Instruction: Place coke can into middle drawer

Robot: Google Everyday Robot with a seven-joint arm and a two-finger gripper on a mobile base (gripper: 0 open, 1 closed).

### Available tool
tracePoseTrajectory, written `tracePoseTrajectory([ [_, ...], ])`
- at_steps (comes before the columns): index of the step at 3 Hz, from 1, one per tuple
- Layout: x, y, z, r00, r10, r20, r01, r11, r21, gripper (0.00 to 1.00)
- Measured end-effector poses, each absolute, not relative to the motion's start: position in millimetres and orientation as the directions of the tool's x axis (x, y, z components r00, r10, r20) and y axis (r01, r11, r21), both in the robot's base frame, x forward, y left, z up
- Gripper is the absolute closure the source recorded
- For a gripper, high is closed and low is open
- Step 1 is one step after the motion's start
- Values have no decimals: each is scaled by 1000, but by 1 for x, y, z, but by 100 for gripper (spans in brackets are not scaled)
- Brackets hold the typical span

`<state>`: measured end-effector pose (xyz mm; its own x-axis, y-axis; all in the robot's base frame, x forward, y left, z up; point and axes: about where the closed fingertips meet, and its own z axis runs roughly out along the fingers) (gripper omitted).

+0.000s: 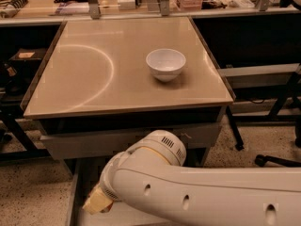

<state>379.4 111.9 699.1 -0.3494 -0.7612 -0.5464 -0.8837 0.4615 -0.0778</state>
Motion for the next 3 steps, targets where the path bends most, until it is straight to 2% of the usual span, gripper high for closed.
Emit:
tracePoseTrajectory([
  [2,384,107,682,-367,-730,-576,-871,488,-63,100],
  [3,389,79,630,-411,-687,-599,-852,523,-15,100],
])
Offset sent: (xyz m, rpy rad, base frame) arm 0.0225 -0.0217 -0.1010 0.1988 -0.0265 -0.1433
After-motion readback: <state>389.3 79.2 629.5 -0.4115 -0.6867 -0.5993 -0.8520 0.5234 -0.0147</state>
